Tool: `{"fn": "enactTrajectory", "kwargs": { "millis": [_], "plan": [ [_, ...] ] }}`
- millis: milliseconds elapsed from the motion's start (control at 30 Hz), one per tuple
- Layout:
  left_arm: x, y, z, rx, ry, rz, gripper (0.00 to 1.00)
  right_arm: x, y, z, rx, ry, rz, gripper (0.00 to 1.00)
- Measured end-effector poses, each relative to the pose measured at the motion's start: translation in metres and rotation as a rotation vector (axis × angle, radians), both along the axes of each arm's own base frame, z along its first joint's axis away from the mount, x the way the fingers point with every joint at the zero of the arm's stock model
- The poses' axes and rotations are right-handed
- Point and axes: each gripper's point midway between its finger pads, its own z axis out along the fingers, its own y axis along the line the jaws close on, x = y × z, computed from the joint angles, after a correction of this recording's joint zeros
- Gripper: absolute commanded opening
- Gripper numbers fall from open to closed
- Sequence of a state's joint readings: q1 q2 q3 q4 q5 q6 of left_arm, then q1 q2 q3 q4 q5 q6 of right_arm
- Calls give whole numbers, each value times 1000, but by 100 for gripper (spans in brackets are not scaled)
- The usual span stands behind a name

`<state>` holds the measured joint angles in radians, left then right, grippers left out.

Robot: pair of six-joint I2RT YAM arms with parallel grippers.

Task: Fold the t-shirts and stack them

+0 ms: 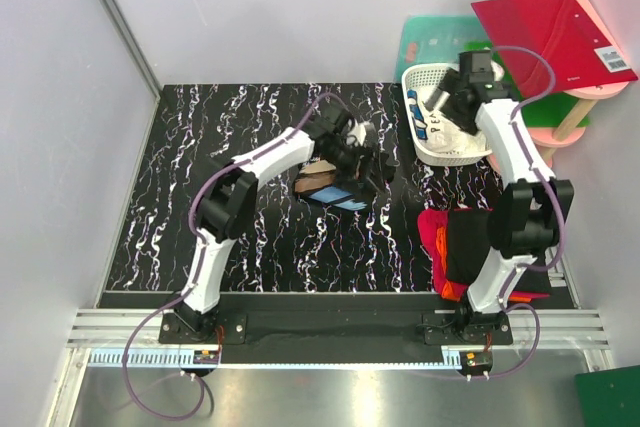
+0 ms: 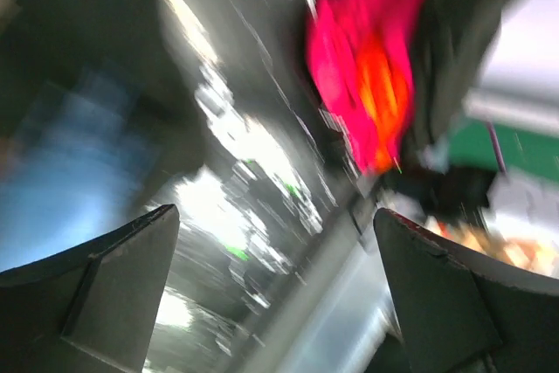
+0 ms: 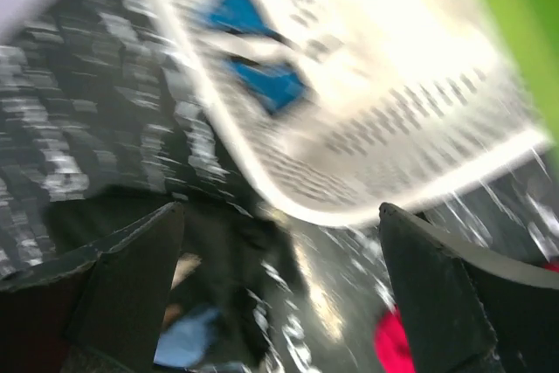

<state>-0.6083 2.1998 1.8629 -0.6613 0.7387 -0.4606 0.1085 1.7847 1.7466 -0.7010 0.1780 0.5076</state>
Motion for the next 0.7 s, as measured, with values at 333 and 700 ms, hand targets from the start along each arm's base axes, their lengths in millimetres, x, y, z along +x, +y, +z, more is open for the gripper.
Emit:
{"fn": "enactTrajectory", "kwargs": {
  "millis": [333, 700],
  "plan": [
    [-42, 24, 27, -2, 124, 2, 99, -37, -47, -40, 112, 297, -134, 100],
    [-68, 9, 35, -9, 140, -45, 99, -32, -21, -26, 217, 294, -2, 100]
  ]
}}
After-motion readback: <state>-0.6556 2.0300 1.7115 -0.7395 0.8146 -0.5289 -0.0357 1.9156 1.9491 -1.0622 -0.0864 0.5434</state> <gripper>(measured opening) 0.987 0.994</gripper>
